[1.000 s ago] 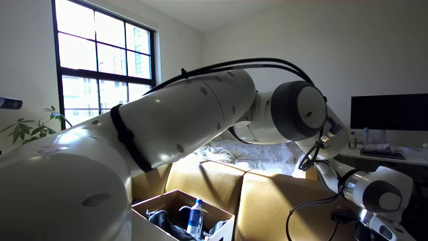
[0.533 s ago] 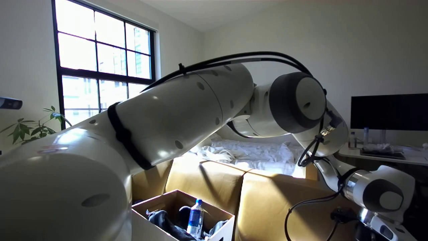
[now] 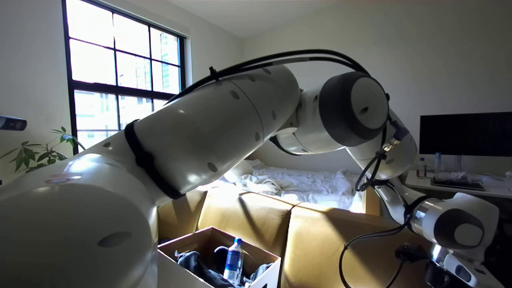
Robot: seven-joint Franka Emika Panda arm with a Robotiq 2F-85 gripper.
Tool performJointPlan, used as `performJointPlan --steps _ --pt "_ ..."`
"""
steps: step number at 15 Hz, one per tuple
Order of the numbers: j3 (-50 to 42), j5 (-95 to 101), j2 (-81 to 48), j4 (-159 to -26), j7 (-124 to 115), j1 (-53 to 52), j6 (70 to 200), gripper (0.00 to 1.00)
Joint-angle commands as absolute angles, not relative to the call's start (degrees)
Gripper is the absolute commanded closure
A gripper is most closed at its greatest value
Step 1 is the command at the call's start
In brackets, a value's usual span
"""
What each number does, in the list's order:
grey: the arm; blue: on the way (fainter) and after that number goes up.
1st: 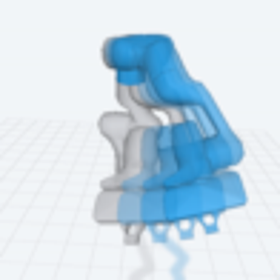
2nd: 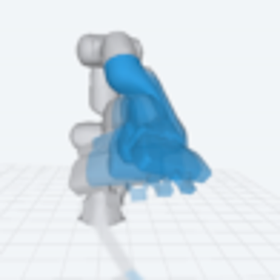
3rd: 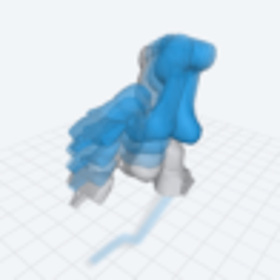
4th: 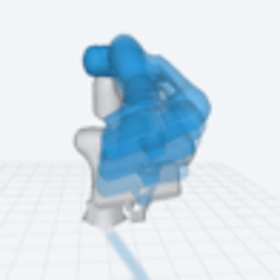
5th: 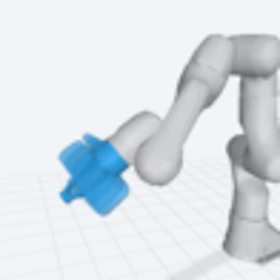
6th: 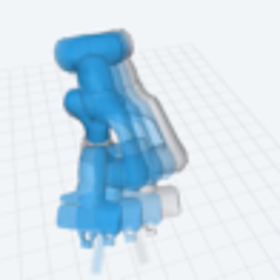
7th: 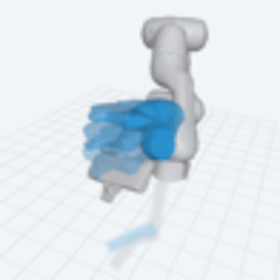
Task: Pick up the white book from the sofa and put it in the box
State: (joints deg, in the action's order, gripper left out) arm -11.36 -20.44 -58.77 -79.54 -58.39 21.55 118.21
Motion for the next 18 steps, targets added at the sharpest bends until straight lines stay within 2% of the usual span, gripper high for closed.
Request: performJointPlan --steps 1,18 --pt "-11.3 -21.42 -57.01 -82.41 -56.92 21.54 118.1 0.0" --pt "-11.52 -20.85 -62.96 -76.76 -59.18 19.51 120.01 0.0"
